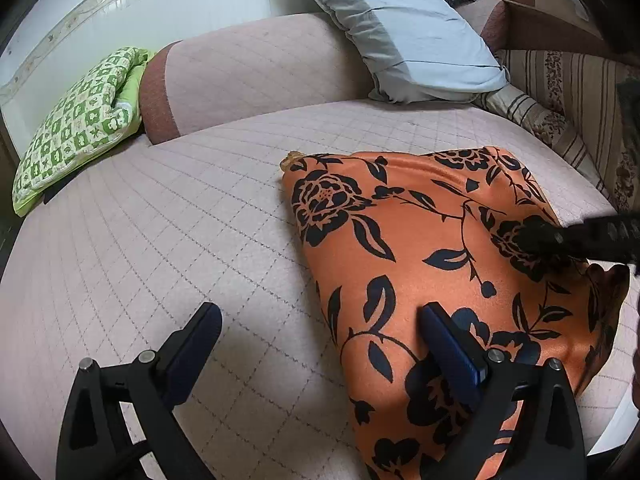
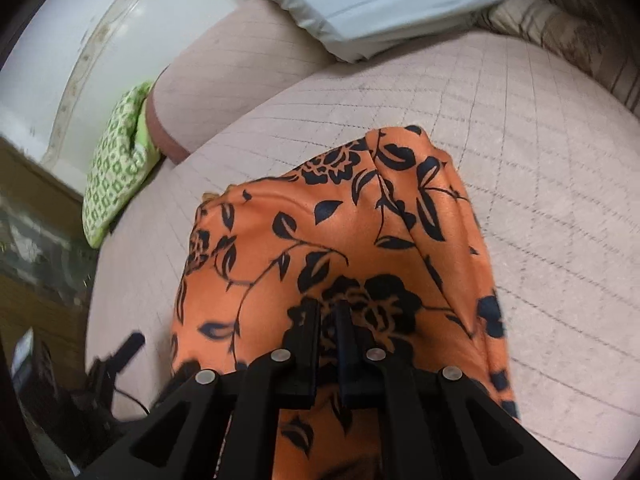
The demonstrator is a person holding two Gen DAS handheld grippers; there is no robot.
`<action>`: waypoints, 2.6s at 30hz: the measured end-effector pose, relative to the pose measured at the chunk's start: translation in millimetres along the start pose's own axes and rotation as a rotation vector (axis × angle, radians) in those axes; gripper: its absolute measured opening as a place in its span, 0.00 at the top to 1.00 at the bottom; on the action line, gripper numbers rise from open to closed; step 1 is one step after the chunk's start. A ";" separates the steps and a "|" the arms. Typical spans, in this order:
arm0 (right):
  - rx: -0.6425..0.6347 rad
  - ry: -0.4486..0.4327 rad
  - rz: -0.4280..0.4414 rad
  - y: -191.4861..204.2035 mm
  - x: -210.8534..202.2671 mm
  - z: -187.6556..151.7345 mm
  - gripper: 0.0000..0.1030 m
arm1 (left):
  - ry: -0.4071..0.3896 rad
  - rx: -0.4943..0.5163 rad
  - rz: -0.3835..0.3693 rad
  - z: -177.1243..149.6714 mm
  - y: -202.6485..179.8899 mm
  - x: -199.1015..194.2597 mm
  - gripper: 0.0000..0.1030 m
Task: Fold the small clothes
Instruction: 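Smooth the folded blouse surface with the right gripper, then grasp the folded blouse edge with the right gripper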
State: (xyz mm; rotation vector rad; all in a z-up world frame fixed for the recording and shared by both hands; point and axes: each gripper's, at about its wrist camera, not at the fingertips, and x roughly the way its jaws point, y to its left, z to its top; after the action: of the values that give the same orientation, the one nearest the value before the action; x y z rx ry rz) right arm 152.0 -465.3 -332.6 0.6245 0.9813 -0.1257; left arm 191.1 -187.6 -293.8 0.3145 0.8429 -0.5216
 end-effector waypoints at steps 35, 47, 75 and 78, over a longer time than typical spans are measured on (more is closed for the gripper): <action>0.033 -0.114 0.137 -47.3 -69.0 -48.6 0.91 | -0.088 0.038 0.098 -23.4 -11.3 -24.8 0.04; 0.179 -0.195 0.174 -69.6 -76.7 -27.8 0.23 | -0.077 -0.001 0.090 -7.6 1.2 -18.1 0.04; 0.223 -0.068 0.190 -102.3 -30.0 2.2 0.23 | 0.118 -0.218 -0.297 14.3 43.3 31.0 0.04; 0.249 -0.046 0.235 -109.5 -24.9 3.4 0.23 | 0.154 -0.186 -0.342 13.4 31.5 36.9 0.04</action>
State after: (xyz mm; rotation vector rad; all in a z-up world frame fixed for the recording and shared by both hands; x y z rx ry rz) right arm 99.8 -561.2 -359.0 0.9567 0.8476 -0.0538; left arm 237.3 -179.1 -311.9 0.0377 1.0959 -0.7373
